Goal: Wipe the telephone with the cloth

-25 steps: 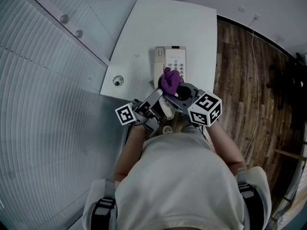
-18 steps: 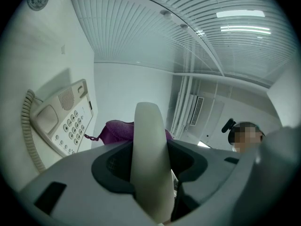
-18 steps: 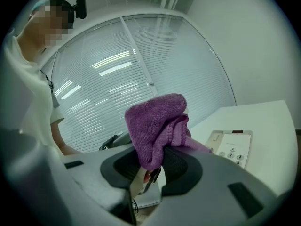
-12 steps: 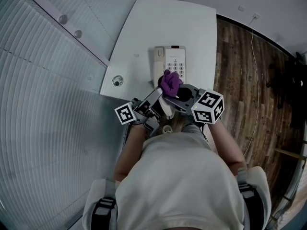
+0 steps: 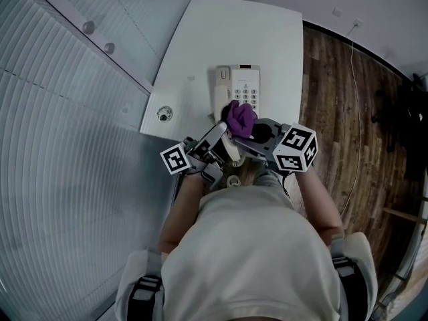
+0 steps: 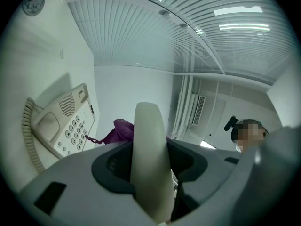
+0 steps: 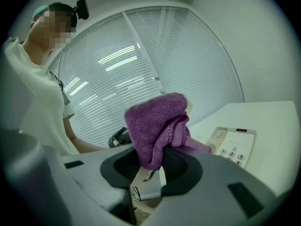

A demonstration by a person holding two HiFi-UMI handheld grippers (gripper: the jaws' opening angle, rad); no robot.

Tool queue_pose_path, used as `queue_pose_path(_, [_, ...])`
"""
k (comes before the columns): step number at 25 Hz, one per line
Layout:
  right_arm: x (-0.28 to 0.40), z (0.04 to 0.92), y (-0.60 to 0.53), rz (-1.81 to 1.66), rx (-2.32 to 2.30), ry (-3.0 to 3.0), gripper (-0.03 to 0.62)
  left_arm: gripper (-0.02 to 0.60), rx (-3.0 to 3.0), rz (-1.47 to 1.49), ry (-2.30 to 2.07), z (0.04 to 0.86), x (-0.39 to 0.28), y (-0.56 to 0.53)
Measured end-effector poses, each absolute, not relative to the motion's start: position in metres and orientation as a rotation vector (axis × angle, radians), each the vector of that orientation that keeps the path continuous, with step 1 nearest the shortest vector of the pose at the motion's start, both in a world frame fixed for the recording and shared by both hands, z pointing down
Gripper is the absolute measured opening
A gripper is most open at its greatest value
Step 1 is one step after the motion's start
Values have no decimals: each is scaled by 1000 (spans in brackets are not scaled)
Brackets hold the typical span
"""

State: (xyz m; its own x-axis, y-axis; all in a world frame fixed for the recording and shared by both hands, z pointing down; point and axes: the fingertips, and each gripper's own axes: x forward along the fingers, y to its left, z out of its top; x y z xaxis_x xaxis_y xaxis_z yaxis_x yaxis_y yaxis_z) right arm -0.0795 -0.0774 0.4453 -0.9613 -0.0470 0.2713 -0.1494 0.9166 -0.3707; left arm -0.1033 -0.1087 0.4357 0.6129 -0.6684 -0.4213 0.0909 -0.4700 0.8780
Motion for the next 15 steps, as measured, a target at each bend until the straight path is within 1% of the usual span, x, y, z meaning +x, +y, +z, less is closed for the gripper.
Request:
queue_pose_path(5, [-77, 443, -76, 593, 153, -2831, 124, 219, 1844, -978, -499, 438, -111, -114])
queue_pose_path(15, [-74, 445, -56, 637, 25, -2825, 124, 219, 1847, -981, -558, 440, -123, -126])
